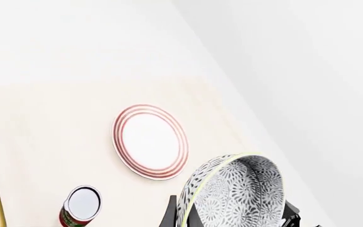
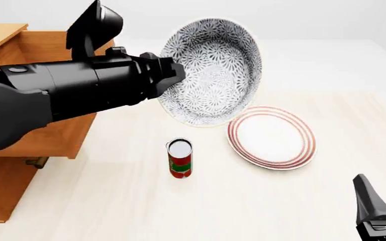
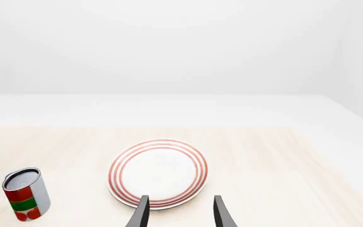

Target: Put the bowl in the top drawer of the cabinet.

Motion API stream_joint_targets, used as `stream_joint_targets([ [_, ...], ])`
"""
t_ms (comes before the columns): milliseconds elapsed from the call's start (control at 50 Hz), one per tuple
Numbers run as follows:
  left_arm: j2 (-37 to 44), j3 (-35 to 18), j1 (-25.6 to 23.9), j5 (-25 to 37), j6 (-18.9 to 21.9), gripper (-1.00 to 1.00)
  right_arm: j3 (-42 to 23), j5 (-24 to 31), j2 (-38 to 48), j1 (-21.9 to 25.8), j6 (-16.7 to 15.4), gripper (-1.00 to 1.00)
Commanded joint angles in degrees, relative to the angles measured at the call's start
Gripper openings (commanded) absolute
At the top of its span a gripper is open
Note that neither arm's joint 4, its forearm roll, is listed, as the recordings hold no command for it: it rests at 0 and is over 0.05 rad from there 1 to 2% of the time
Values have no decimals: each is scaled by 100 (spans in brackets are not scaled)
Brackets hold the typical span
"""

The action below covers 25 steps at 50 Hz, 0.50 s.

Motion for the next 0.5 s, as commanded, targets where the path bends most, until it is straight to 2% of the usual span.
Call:
stream_joint_targets([
  [20,-192,-74,239,149,96,-100,0,0,0,1,-1,100],
  [500,-715,-205,911,625,237,-100,0,1,0,0,0,100],
])
